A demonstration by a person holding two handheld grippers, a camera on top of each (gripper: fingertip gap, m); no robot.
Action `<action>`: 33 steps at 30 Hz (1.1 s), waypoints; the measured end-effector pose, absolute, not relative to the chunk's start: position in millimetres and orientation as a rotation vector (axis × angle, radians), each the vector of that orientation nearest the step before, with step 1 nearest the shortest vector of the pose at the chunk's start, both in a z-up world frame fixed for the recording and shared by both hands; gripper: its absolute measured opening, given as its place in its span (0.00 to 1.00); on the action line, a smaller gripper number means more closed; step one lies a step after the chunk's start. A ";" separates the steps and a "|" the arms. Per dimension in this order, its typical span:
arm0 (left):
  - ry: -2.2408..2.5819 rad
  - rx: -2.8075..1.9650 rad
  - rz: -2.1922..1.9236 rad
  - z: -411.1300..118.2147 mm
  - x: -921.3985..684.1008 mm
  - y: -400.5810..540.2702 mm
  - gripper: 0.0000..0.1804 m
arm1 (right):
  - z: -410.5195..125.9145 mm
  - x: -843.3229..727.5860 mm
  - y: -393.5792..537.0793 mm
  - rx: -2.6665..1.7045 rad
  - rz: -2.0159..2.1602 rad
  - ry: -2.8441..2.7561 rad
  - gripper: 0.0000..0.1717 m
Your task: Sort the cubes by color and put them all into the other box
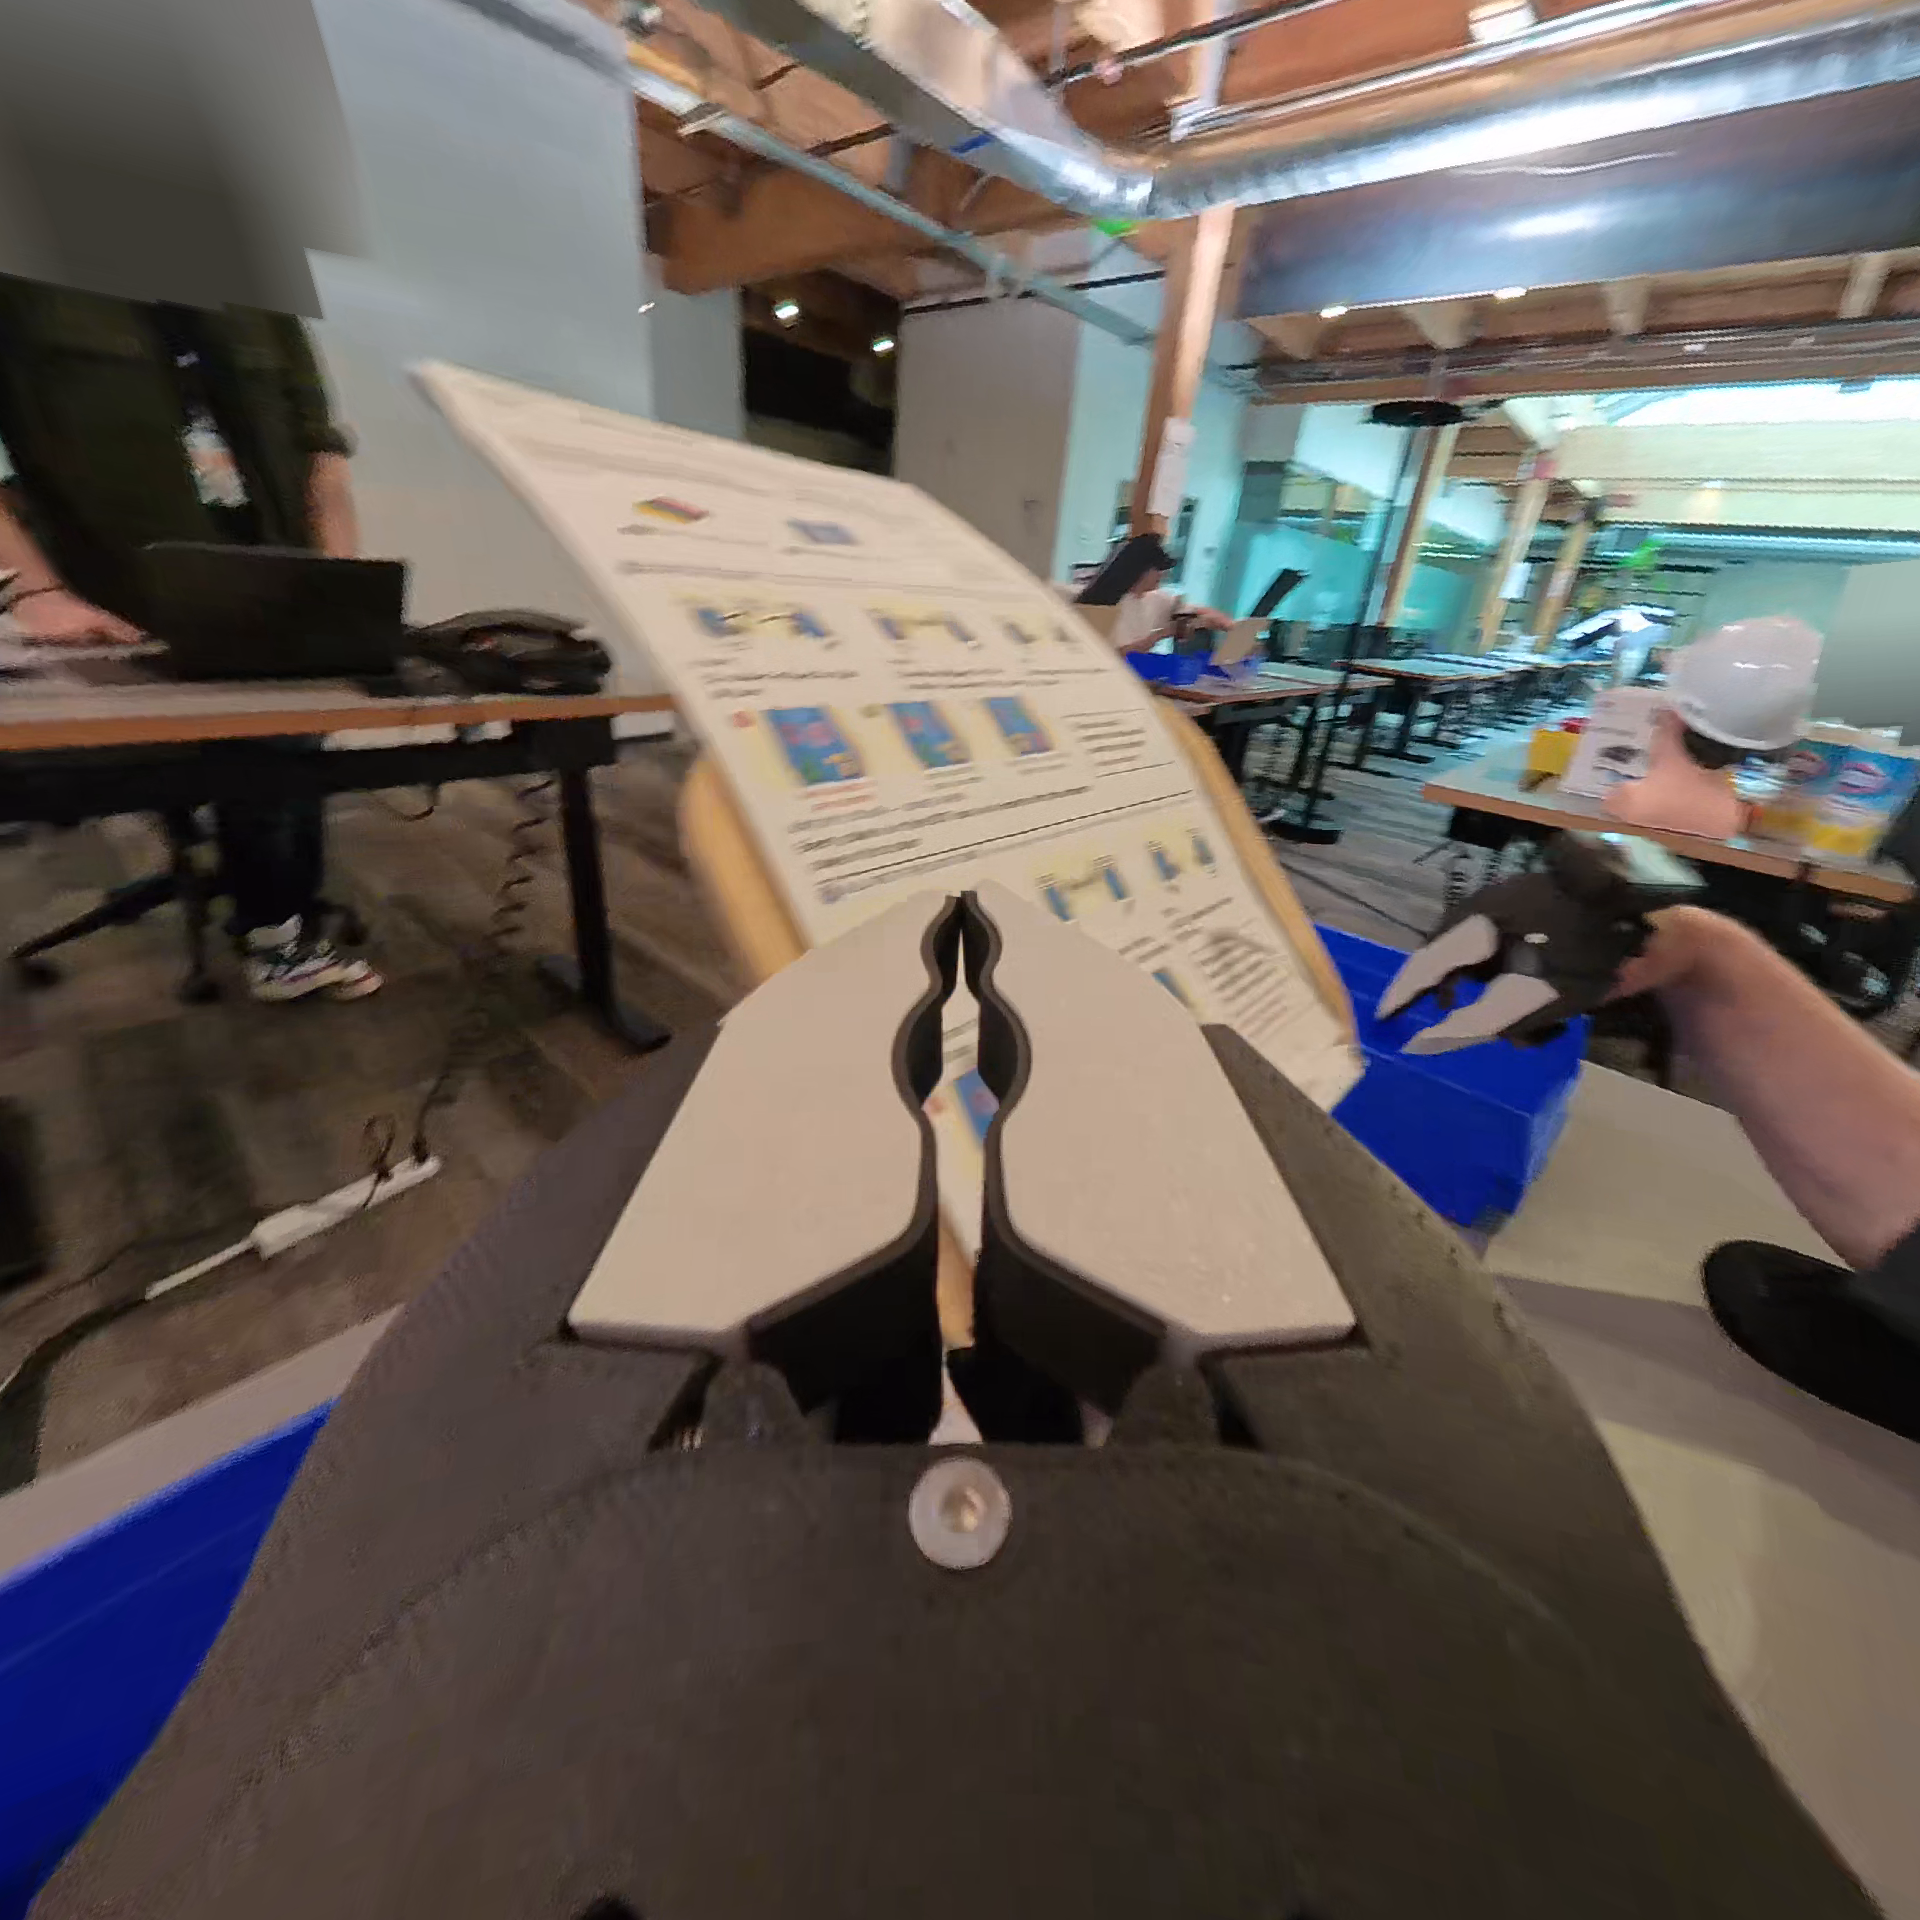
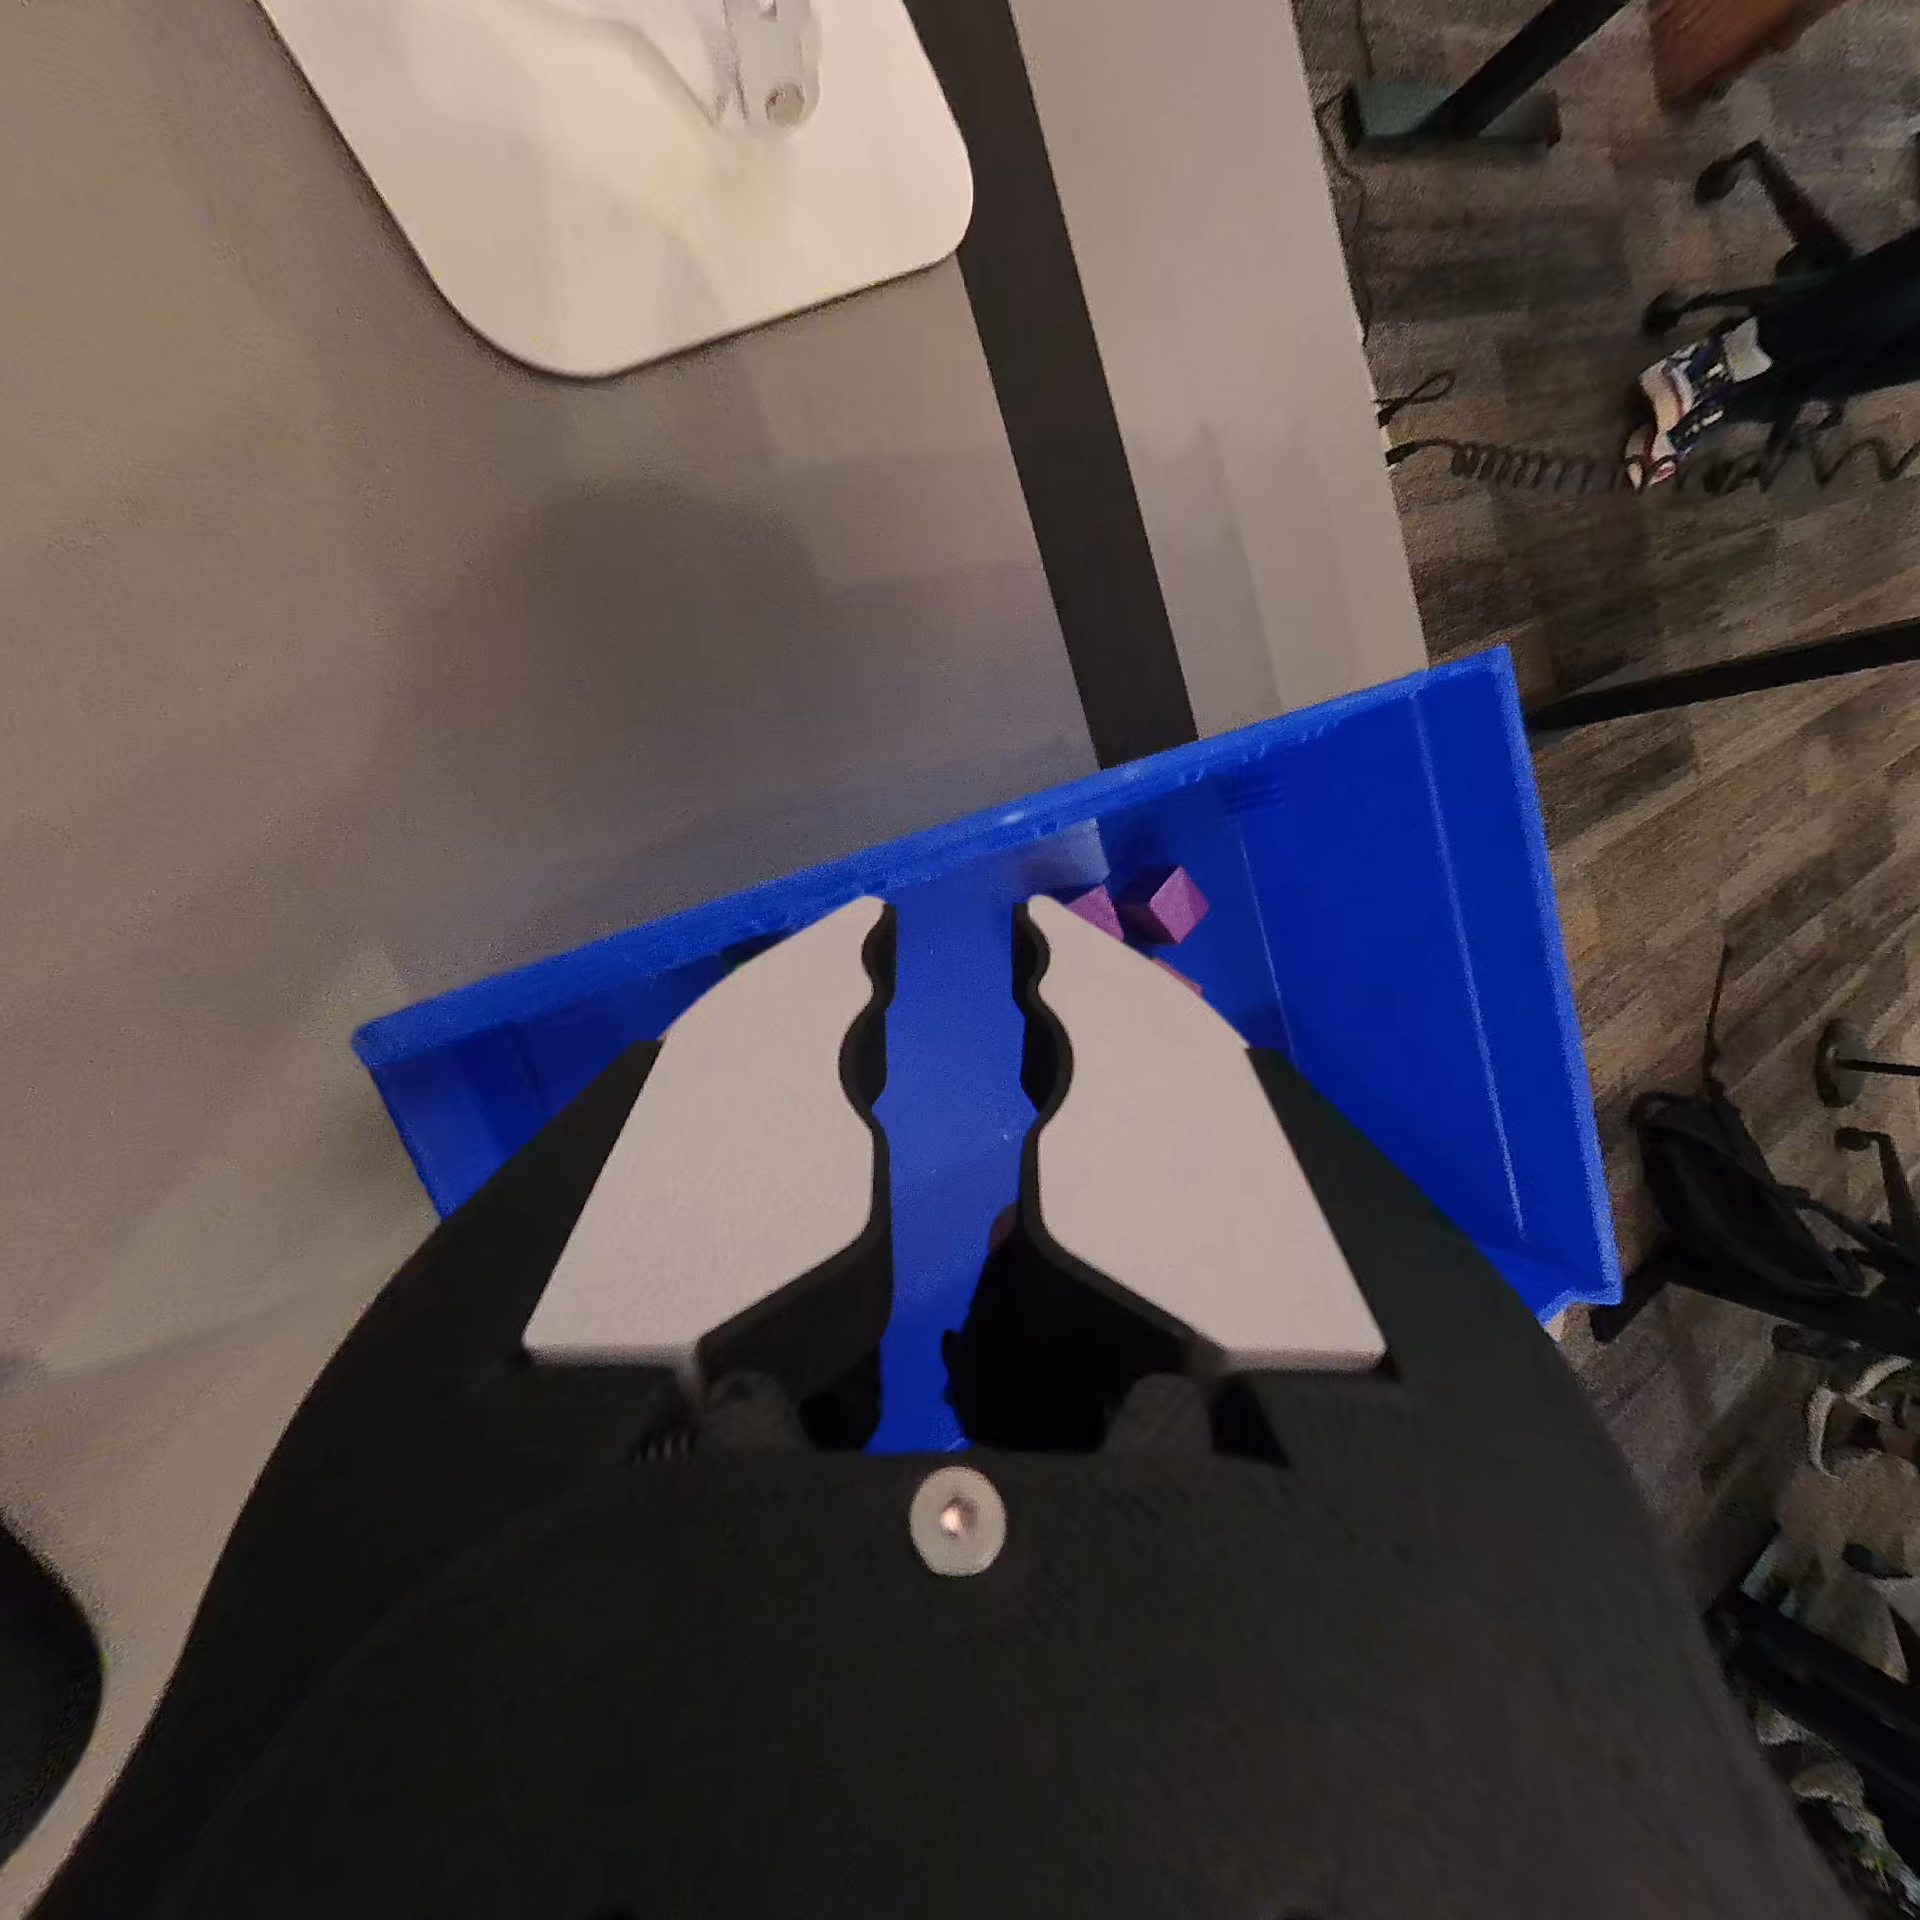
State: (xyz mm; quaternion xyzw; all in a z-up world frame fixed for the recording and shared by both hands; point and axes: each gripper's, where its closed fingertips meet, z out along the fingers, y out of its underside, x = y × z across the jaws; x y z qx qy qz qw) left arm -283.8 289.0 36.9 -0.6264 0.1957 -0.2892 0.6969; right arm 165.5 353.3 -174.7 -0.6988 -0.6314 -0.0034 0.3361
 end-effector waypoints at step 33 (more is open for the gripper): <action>0.261 -2.479 -0.304 -258.1 -386.2 426.3 0.12 | -169.5 111.0 340.0 -1.778 0.051 -1.576 0.11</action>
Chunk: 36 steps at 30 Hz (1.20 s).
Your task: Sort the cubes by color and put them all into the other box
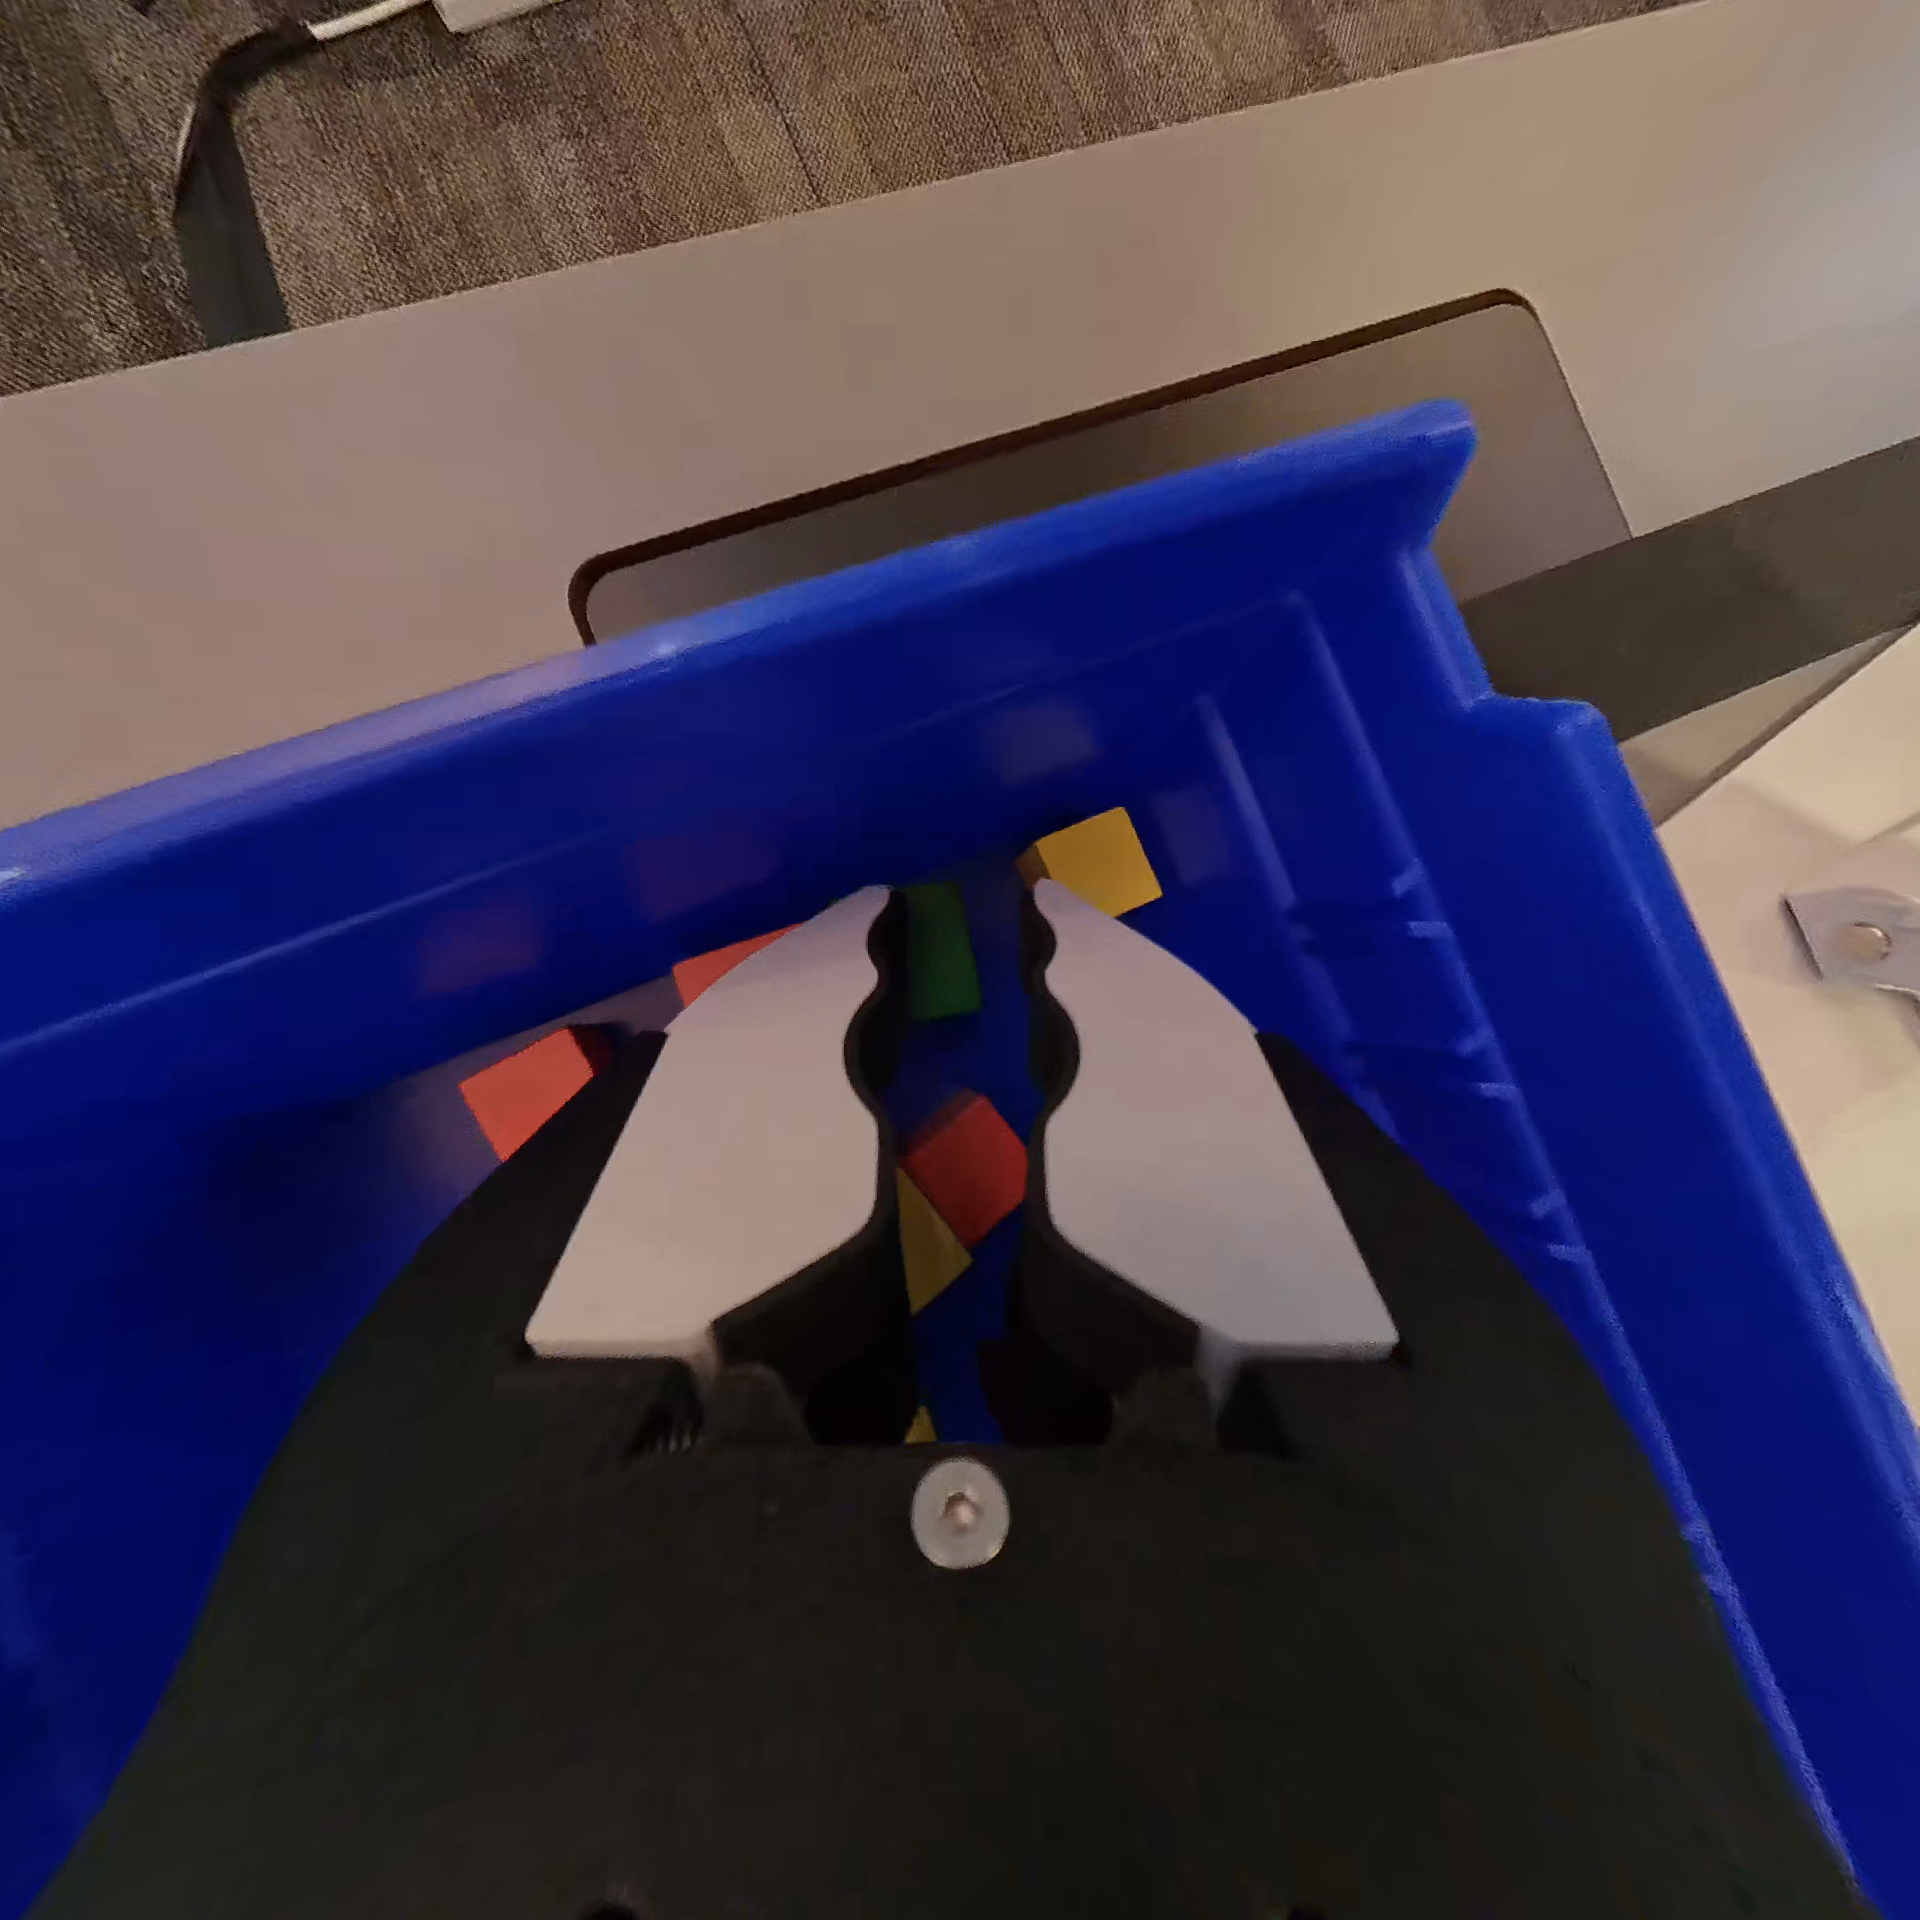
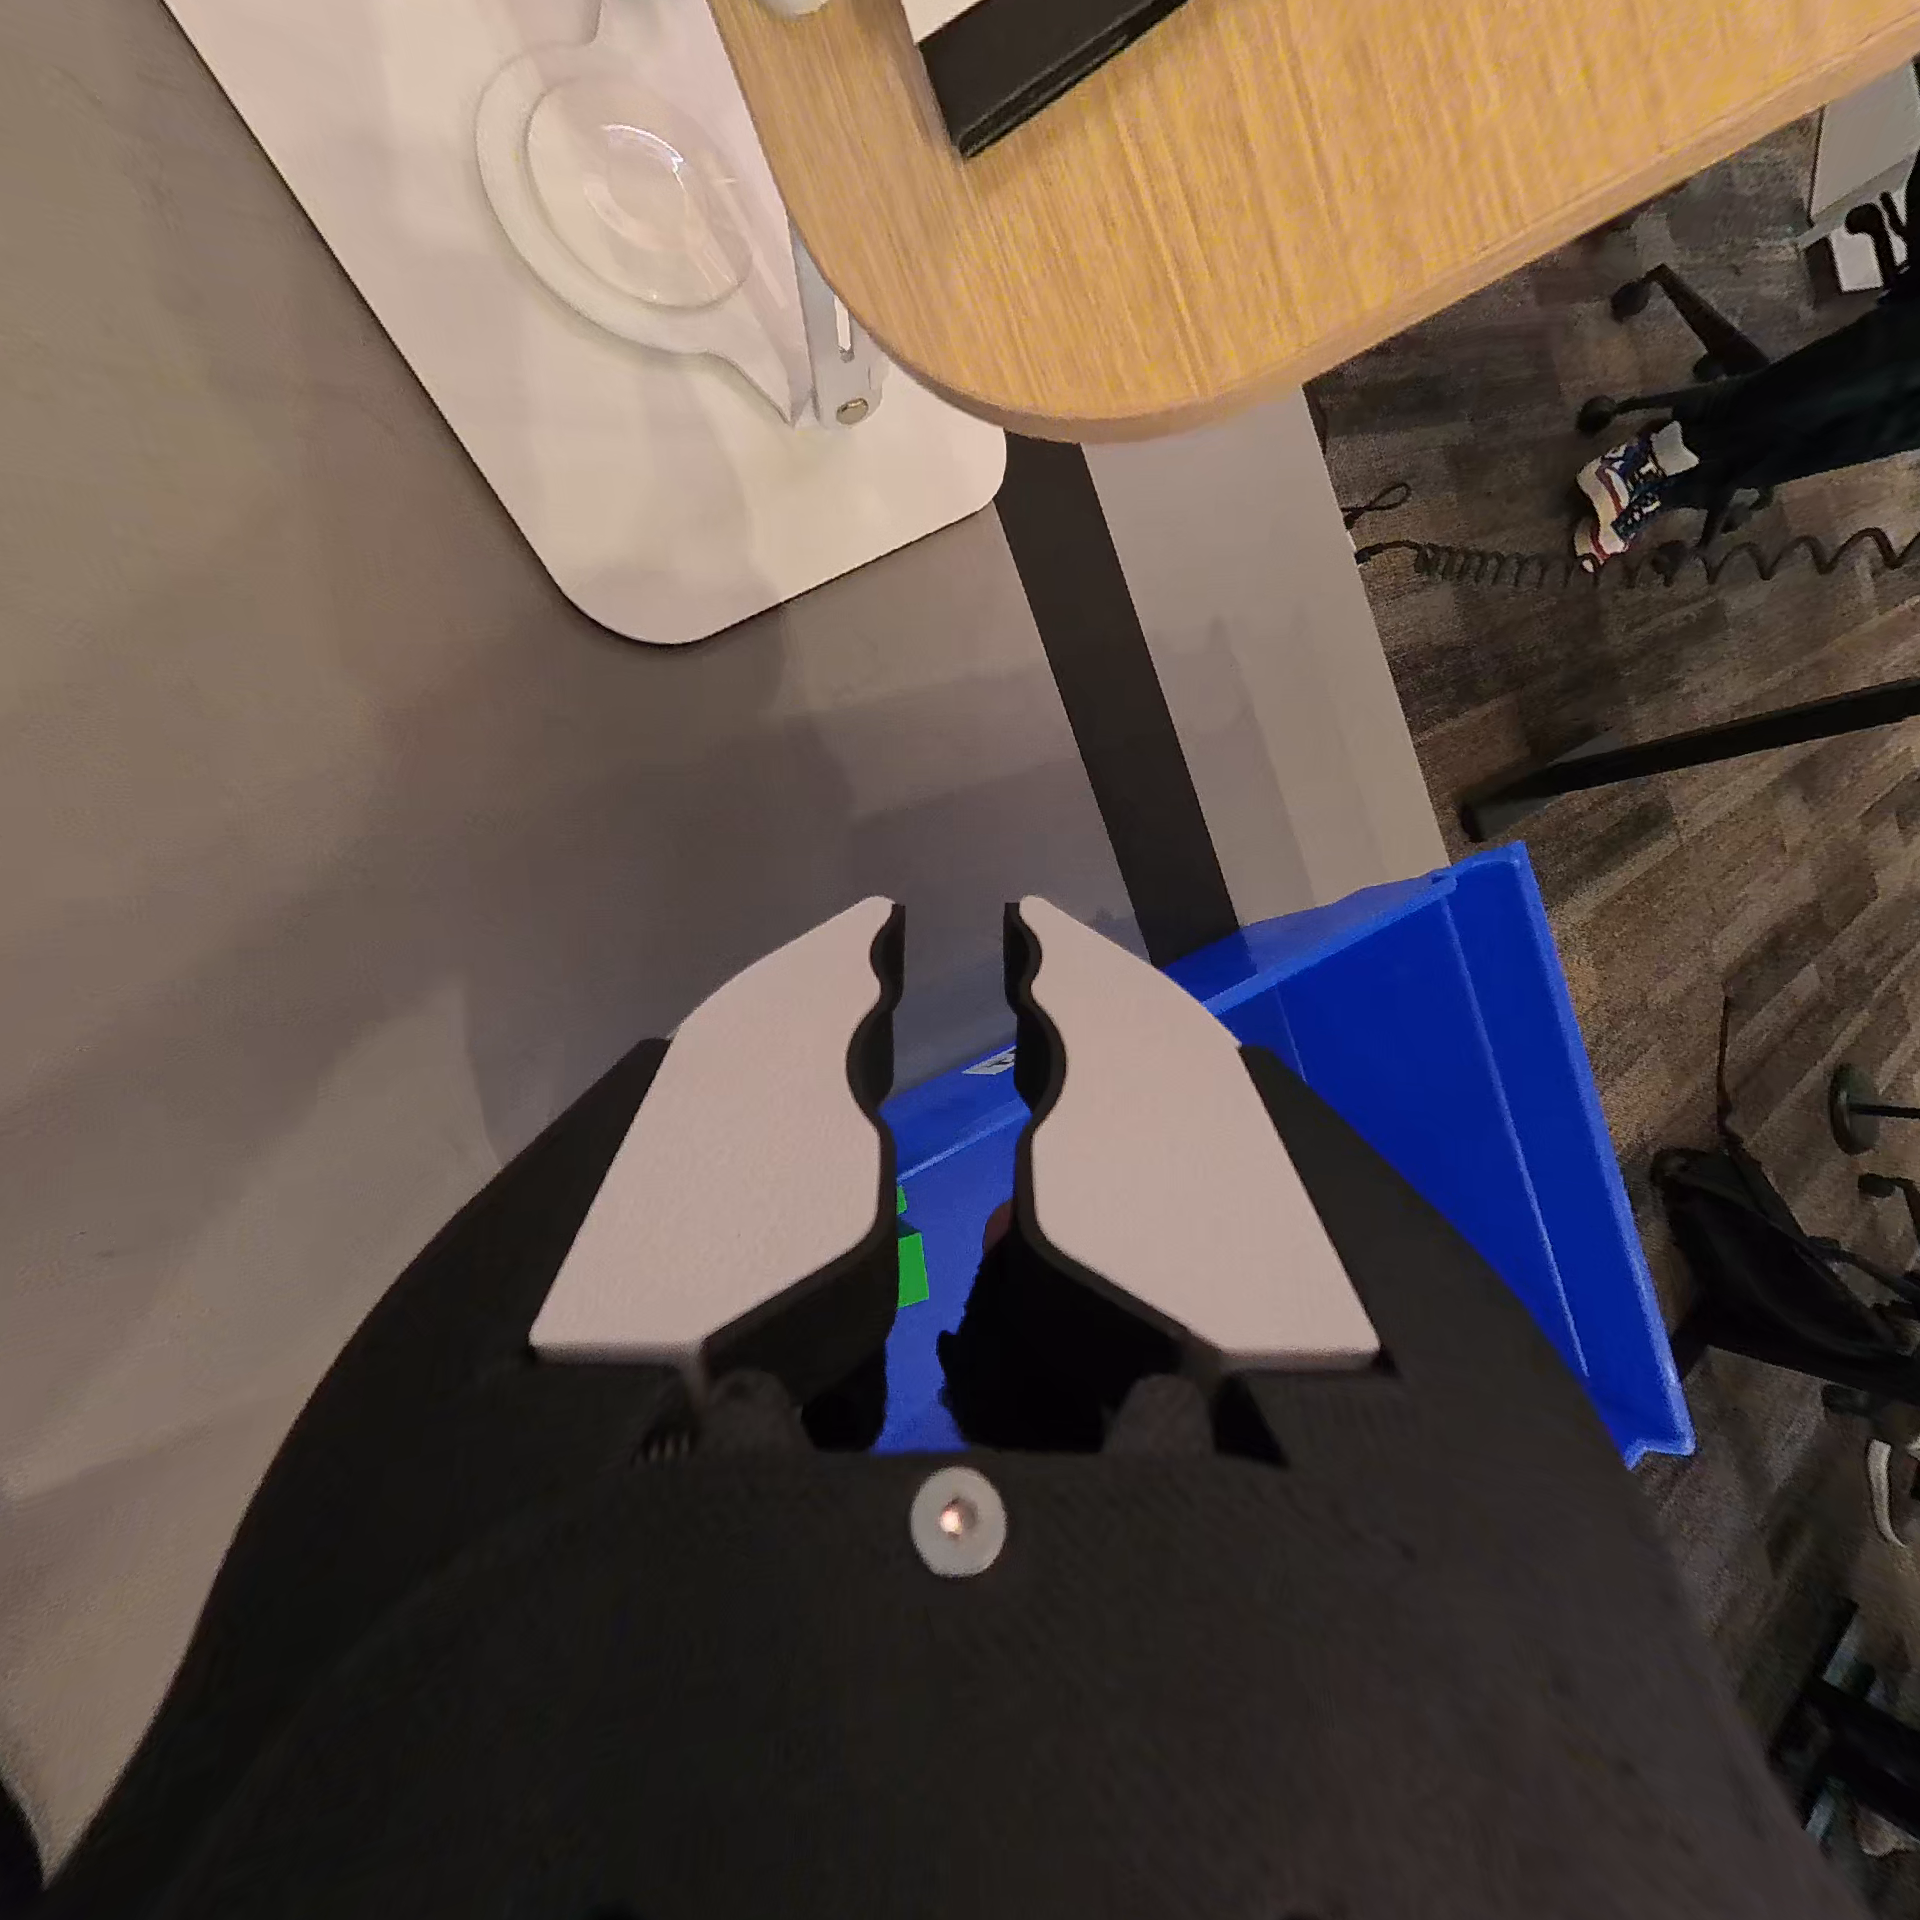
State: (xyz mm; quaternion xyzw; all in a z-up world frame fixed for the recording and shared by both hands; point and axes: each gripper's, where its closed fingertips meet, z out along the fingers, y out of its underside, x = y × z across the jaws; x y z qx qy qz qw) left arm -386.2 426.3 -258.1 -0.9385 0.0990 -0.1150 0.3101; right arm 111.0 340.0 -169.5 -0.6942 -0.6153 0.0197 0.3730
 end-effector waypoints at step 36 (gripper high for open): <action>0.583 -1.711 -0.785 -2.0 -243.5 306.4 0.16 | -34.2 48.5 282.0 -1.185 0.041 -1.411 0.18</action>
